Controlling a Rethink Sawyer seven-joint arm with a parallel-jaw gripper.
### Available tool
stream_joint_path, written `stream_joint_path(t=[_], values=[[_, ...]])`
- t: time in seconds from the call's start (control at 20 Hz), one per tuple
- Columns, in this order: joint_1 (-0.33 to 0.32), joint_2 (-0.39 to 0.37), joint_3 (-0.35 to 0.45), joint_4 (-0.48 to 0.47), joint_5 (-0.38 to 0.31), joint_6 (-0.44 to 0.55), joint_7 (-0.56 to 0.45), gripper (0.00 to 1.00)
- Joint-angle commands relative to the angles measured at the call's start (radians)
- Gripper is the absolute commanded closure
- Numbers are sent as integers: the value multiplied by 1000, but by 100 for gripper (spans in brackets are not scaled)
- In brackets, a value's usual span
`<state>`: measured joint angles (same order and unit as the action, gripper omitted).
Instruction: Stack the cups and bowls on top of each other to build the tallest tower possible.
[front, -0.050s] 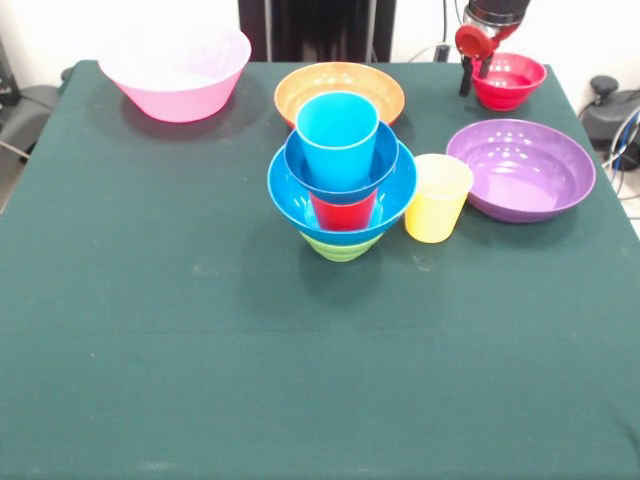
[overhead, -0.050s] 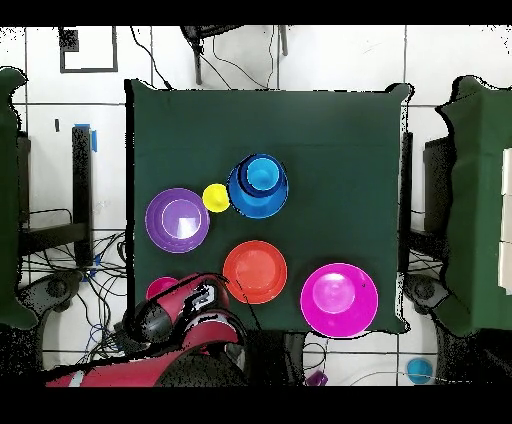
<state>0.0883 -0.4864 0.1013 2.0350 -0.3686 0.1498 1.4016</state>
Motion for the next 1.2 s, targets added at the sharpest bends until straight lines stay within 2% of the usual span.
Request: stream_joint_path(t=[0.05,0.55,0.6,1.2], values=[[2,35,63,-98,6,-58,140,0],[4,37,61,-102,-1,-48,139,0],[5,37,60,-102,-2,-47,138,100],[22,21,40,-105,-3,-20,134,100]])
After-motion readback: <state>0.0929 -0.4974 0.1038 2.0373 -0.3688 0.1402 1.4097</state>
